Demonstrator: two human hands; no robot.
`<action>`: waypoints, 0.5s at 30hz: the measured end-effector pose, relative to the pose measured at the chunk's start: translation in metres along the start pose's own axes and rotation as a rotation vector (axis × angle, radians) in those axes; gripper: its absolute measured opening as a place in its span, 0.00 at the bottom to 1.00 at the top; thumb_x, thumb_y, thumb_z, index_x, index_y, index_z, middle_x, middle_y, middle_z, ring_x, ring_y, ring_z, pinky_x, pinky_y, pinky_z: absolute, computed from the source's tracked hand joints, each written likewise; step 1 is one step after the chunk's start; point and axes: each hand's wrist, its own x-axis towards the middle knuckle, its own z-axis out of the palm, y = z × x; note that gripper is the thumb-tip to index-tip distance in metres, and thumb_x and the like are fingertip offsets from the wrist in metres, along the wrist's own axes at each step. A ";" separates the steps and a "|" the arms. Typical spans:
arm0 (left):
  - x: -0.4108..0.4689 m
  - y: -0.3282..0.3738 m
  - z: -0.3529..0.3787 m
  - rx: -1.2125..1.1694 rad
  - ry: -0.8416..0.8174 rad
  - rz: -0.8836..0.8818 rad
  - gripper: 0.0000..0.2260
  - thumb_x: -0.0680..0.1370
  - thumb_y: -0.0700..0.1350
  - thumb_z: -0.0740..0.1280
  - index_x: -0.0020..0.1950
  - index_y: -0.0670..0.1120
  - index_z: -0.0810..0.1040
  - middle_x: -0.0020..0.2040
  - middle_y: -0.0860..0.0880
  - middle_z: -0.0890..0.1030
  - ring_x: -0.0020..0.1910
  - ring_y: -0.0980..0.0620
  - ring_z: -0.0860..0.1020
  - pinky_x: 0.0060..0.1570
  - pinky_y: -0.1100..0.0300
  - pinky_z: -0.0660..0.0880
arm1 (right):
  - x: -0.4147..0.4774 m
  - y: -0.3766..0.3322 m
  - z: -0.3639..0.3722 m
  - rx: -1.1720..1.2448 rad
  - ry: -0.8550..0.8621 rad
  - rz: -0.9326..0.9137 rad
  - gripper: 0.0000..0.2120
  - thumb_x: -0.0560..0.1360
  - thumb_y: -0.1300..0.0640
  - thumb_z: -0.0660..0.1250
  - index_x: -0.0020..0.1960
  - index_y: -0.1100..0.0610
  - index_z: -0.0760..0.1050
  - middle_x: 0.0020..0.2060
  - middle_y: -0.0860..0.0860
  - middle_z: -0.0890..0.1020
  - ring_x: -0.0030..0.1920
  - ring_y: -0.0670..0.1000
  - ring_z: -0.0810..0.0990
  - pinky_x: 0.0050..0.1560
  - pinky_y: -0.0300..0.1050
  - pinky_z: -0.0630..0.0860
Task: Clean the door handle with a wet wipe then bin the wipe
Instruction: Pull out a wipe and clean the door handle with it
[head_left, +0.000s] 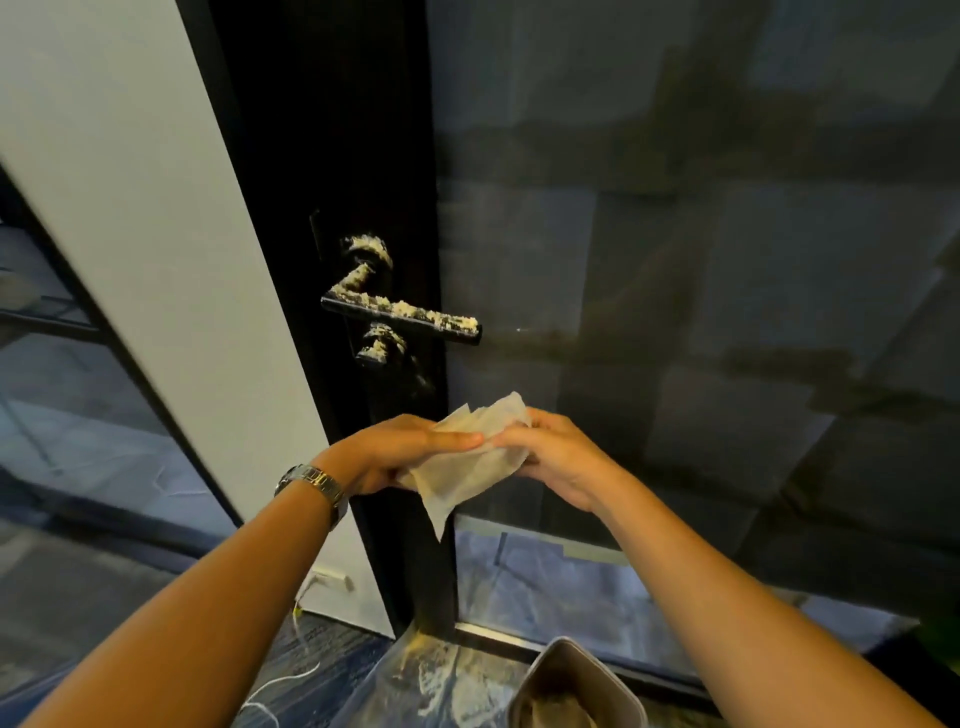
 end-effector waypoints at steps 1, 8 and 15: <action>-0.007 0.000 -0.006 -0.011 0.004 -0.023 0.28 0.64 0.60 0.74 0.57 0.45 0.78 0.52 0.45 0.80 0.50 0.47 0.79 0.46 0.58 0.77 | -0.001 -0.005 0.003 0.038 0.007 0.021 0.12 0.74 0.65 0.66 0.57 0.61 0.76 0.51 0.59 0.80 0.54 0.56 0.80 0.56 0.51 0.78; -0.041 0.018 -0.035 -0.295 0.216 -0.042 0.11 0.73 0.43 0.70 0.53 0.42 0.77 0.50 0.43 0.79 0.50 0.46 0.78 0.47 0.57 0.77 | -0.011 -0.035 0.027 -0.088 0.012 0.079 0.05 0.73 0.66 0.68 0.48 0.61 0.75 0.44 0.54 0.80 0.47 0.52 0.81 0.47 0.46 0.81; -0.066 0.036 -0.055 -0.350 0.398 -0.016 0.04 0.77 0.41 0.65 0.51 0.44 0.74 0.45 0.45 0.78 0.43 0.49 0.77 0.38 0.58 0.78 | -0.006 -0.066 0.032 -0.216 -0.017 -0.017 0.05 0.72 0.67 0.69 0.41 0.59 0.76 0.40 0.53 0.81 0.40 0.49 0.81 0.43 0.41 0.82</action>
